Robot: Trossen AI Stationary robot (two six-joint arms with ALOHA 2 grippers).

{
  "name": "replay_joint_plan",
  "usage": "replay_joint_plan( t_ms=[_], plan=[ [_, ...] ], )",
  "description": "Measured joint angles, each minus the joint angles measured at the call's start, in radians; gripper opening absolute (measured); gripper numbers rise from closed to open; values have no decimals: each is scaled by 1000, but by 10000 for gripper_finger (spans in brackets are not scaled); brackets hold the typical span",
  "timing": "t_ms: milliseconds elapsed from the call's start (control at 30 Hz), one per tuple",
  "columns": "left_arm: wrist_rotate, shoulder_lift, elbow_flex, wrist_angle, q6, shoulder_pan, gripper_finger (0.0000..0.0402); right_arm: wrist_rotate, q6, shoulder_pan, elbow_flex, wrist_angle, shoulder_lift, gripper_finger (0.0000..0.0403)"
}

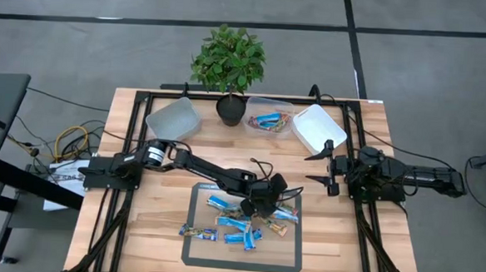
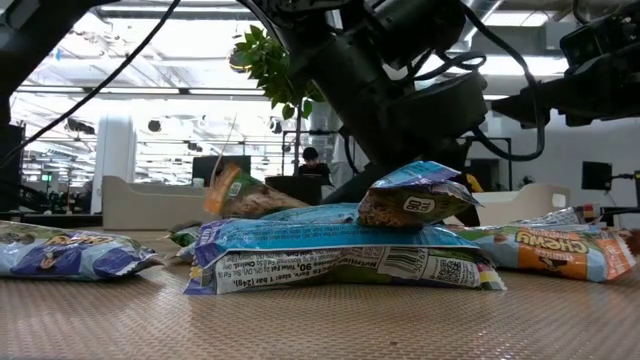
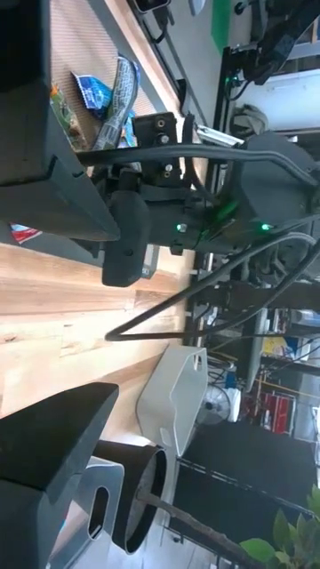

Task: Pick and place Granola Bars by type
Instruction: Put the red granola bar into the transparent bin

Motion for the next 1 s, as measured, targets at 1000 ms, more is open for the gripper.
replay_joint_plan(
  t_ms=[1000],
  plan=[
    [-51,7,-5,25,-83,-7,29,0,0,0,0,0,0,270]
  ],
)
